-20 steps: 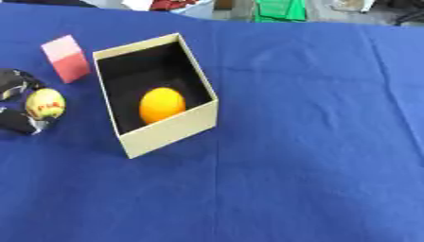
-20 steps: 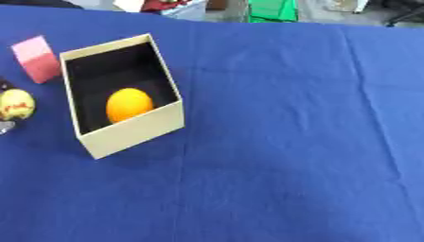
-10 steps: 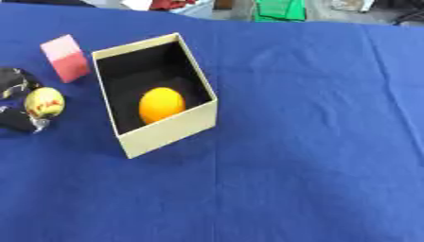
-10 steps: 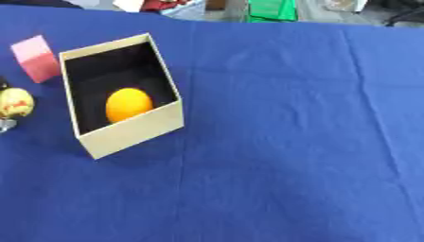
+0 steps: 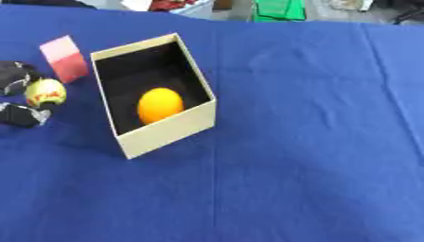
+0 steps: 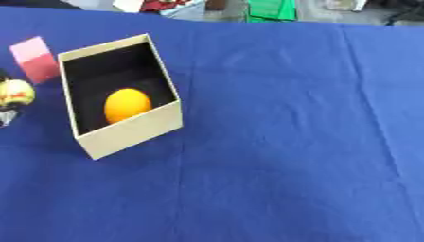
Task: Pick up objects on the table and place them in the box.
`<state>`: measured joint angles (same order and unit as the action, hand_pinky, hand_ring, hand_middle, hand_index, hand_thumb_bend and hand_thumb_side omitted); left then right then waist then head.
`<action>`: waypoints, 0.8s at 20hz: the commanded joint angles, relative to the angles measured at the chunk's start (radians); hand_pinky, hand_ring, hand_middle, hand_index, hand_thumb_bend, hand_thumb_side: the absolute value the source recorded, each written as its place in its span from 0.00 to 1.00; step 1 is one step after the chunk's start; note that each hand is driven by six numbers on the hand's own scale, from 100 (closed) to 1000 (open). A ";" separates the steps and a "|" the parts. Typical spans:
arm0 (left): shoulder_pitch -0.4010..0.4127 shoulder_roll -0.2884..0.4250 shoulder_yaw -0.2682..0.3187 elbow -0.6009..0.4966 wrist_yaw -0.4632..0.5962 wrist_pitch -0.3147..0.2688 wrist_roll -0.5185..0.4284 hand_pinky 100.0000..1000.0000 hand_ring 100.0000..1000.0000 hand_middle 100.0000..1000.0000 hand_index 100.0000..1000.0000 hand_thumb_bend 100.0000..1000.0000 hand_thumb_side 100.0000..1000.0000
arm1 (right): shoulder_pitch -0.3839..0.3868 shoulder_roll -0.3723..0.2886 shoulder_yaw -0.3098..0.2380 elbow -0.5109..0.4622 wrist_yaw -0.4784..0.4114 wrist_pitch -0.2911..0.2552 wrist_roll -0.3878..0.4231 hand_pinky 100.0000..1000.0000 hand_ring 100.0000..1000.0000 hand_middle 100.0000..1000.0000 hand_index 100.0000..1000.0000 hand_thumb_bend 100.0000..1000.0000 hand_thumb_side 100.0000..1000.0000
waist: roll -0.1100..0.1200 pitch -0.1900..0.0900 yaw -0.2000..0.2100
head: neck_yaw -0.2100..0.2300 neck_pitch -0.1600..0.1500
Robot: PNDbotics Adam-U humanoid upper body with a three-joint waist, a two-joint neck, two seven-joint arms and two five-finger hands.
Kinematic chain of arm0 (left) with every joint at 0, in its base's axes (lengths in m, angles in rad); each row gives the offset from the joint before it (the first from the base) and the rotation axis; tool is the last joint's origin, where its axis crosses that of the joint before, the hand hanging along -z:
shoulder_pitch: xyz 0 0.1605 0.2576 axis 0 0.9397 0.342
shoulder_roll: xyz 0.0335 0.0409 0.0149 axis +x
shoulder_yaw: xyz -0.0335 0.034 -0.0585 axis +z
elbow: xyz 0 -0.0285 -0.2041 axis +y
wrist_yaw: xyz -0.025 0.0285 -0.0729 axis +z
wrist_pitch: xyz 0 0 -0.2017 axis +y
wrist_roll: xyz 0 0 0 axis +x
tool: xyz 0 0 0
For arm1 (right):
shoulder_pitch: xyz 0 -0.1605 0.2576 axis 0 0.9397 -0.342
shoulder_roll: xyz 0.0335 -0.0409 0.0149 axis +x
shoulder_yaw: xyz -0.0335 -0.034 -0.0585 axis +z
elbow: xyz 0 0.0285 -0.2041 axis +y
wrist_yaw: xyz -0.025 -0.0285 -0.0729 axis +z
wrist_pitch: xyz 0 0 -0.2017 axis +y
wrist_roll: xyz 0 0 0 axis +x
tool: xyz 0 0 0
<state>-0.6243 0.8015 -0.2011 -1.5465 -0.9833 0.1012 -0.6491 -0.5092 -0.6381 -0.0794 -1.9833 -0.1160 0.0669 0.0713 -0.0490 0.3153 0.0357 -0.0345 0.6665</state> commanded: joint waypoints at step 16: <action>-0.068 0.022 0.030 -0.197 0.066 0.036 0.001 0.51 0.68 0.61 0.72 0.00 0.46 | -0.005 -0.010 -0.016 -0.017 -0.005 0.013 -0.007 1.00 1.00 0.79 1.00 0.00 0.80 | 0.019 -0.041 0.002 | -0.073 0.019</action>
<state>-0.6717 0.8049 -0.1860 -1.7107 -0.9276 0.1346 -0.6552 -0.5052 -0.6297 -0.0800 -1.9833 -0.1169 0.0757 0.0655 -0.0326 0.2984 0.0382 -0.1013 0.6778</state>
